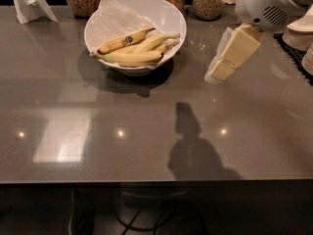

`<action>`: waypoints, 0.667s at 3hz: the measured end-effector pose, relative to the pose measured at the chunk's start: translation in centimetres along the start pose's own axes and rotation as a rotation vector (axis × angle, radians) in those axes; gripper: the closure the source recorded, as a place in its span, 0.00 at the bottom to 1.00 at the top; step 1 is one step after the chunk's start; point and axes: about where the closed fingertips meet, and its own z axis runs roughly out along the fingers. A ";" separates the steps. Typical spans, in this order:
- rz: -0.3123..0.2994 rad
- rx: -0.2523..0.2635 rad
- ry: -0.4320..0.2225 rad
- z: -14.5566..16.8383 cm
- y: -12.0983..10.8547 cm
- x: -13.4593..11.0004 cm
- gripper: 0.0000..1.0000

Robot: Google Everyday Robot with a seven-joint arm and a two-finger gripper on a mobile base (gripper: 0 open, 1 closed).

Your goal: Pick banana from white bowl

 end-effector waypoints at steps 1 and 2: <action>-0.023 -0.034 -0.065 3.2 -1.2 -4.3 0.00; -0.023 -0.033 -0.065 3.2 -1.2 -4.3 0.00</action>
Offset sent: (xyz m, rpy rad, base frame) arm 0.0220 0.0367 0.0003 0.0395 0.0025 0.0442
